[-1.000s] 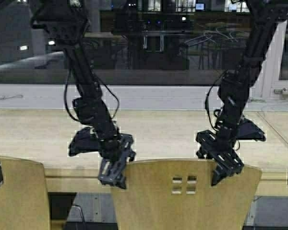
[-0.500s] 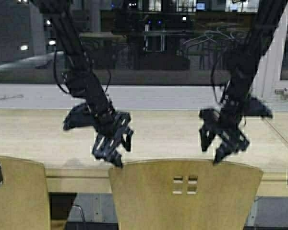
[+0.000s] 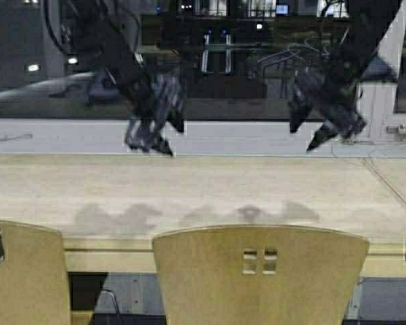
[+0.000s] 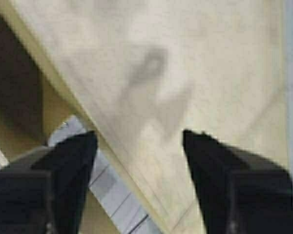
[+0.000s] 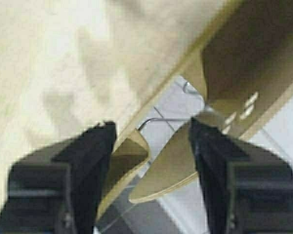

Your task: Push the chairs under the table

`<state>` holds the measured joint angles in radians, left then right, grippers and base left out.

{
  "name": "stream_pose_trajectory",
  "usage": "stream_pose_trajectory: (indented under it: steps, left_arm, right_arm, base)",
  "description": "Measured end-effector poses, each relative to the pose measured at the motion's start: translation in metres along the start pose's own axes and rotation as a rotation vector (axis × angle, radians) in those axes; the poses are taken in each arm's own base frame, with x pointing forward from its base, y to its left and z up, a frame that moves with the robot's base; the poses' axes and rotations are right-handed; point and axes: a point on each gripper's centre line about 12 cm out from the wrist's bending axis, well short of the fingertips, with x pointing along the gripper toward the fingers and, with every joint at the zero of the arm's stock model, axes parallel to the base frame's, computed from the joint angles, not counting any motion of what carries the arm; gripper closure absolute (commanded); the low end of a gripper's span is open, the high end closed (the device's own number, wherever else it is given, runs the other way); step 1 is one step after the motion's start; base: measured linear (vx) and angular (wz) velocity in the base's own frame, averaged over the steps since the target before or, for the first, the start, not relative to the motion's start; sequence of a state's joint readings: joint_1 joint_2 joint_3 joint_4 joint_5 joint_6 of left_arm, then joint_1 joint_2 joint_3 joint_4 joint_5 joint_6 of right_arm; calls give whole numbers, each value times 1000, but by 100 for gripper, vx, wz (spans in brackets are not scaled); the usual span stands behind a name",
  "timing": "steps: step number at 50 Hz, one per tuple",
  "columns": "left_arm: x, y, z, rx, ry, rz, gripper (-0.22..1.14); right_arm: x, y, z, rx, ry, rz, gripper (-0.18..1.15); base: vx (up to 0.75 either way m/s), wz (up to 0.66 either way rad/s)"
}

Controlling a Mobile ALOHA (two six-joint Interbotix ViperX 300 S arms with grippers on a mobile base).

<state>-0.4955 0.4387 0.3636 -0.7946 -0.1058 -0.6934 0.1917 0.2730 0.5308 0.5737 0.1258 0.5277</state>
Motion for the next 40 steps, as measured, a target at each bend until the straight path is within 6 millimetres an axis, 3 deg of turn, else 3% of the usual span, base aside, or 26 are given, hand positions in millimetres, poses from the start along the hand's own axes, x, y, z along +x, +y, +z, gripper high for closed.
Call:
stream_pose_trajectory:
  steps: [9, 23, 32, 40]
  left_arm:
    - [-76, -35, 3, 360, 18, -110, 3]
    - [-190, -72, 18, 841, -5, -233, 3]
    - [-220, -75, 20, 1051, 24, -207, 3]
    - [-237, -75, 25, 1111, 2, -200, 3]
  right_arm:
    - [-52, 15, 3, -186, -33, 71, 13]
    - [-156, 50, 9, -581, -150, 216, 13]
    - [-208, 67, 12, -718, -222, 280, 13]
    - [-230, 70, 12, -765, -272, 303, 13]
  base:
    - [-1, -2]
    - [-6, 0]
    - [-13, 9]
    - [-18, 19]
